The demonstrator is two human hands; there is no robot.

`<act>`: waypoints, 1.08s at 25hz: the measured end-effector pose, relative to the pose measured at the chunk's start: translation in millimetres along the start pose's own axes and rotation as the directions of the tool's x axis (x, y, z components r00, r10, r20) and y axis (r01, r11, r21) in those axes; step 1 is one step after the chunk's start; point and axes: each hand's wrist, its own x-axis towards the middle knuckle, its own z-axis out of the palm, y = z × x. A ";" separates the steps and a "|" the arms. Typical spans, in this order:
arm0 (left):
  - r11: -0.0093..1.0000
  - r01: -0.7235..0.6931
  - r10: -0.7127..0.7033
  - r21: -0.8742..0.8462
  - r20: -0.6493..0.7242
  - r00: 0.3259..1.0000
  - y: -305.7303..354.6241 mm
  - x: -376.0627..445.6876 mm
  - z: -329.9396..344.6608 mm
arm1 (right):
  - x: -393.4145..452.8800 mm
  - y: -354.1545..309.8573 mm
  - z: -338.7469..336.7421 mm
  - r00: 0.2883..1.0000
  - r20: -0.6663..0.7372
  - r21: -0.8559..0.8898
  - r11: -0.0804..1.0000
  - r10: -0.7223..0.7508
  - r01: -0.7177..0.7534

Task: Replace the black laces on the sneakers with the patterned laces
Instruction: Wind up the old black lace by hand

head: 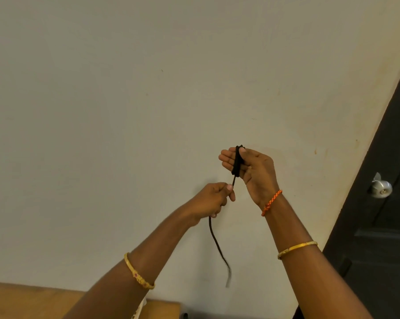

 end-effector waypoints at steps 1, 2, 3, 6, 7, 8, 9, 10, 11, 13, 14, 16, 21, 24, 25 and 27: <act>1.000 -0.011 0.011 0.026 0.011 1.000 0.7 -3.0 3.9 | 1.7 2.2 -1.3 1.000 -0.004 -0.028 1.000 -0.007 0.007; 0.998 -0.030 0.029 0.052 0.010 1.000 3.2 -5.6 5.6 | 2.6 4.7 -2.6 1.000 -0.009 -0.067 0.998 -0.012 0.012; 0.994 -0.054 0.054 0.093 -0.005 0.999 6.2 -6.4 4.7 | 2.7 7.4 -4.0 1.000 -0.018 -0.112 0.994 -0.016 0.014; 0.966 -0.123 0.140 0.229 -0.063 0.988 19.8 -5.7 -7.8 | 0.9 15.7 -9.9 0.998 -0.057 -0.288 0.957 -0.006 -0.010; 0.956 -0.143 0.169 0.257 -0.083 0.982 25.6 -4.5 -13.7 | -0.3 18.3 -11.7 0.998 -0.058 -0.362 0.932 0.004 -0.024; 0.943 -0.157 0.197 0.294 -0.111 0.974 32.3 -3.0 -19.1 | -2.0 20.9 -13.3 0.999 -0.040 -0.425 0.904 0.019 -0.034; 0.924 -0.165 0.225 0.346 -0.143 0.964 37.7 0.2 -24.8 | -3.5 23.5 -14.1 0.999 -0.013 -0.469 0.882 0.040 -0.042; 0.904 -0.165 0.250 0.395 -0.174 0.952 42.6 4.2 -30.5 | -5.1 25.0 -14.5 0.998 0.008 -0.493 0.868 0.064 -0.052; 0.893 -0.159 0.263 0.421 -0.201 0.944 45.1 10.1 -36.8 | -6.9 25.1 -14.6 0.996 0.020 -0.502 0.863 0.082 -0.061; 0.912 -0.143 0.251 0.386 -0.245 0.937 44.8 21.7 -48.1 | -9.5 21.9 -13.0 0.996 0.019 -0.483 0.873 0.087 -0.067; 0.930 -0.135 0.230 0.342 -0.255 0.939 41.7 26.0 -51.8 | -10.0 19.0 -12.0 0.996 0.017 -0.457 0.887 0.082 -0.065; 0.960 -0.103 0.168 0.260 -0.242 0.956 31.5 28.3 -51.7 | -10.3 11.7 -10.2 0.996 0.021 -0.375 0.924 0.081 -0.068; 0.993 -0.025 0.035 0.119 -0.081 0.996 0.3 17.8 -23.8 | -9.6 -5.9 -3.6 0.985 0.072 0.077 0.984 0.154 -0.159; 0.993 -0.032 0.029 0.116 0.023 0.999 -2.3 6.4 -8.9 | -4.5 -7.2 -1.8 0.990 0.056 0.310 0.940 0.128 -0.139; 0.990 -0.048 0.041 0.133 0.056 0.998 0.0 2.5 -5.7 | -2.3 -5.7 -2.2 0.993 0.034 0.348 0.930 0.113 -0.118; 0.977 -0.090 0.070 0.192 0.109 0.992 6.6 -4.2 -3.9 | 1.5 -0.7 -4.3 0.996 -0.016 0.348 0.934 0.089 -0.078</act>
